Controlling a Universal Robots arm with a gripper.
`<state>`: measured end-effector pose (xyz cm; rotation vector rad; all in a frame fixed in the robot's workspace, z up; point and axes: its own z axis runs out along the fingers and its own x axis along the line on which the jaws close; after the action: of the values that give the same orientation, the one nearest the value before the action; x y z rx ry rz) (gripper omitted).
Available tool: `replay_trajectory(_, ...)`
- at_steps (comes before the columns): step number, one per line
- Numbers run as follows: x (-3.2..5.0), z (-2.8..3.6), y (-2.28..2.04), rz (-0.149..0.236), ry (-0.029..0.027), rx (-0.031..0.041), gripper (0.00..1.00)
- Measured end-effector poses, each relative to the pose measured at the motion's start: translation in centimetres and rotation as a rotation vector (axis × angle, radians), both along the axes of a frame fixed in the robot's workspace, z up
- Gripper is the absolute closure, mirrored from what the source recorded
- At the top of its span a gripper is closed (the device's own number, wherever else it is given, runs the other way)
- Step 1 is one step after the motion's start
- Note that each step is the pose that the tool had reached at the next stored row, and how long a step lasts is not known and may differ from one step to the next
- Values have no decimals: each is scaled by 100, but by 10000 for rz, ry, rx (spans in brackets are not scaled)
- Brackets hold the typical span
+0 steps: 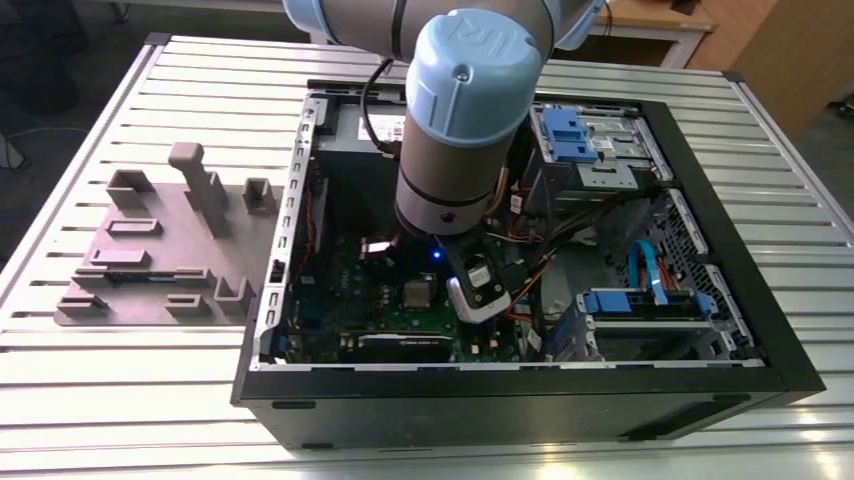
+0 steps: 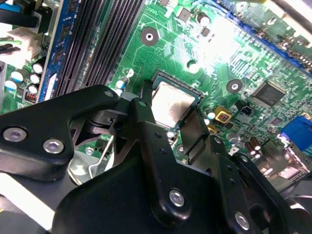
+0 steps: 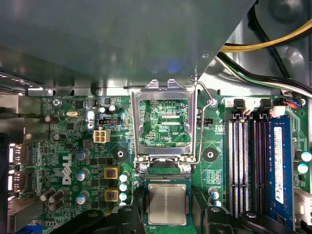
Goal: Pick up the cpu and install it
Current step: 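Place the cpu into insertion slot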
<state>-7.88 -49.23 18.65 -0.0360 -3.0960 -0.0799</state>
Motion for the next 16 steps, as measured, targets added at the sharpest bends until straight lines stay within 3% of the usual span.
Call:
replay_trajectory(6,0,-11,3,-2,-6,16,52)
replay_trajectory(7,0,-11,2,-2,-4,11,45)
replay_trajectory(13,1,-7,0,-1,1,-2,45)
replay_trajectory(16,2,38,0,0,5,-1,45)
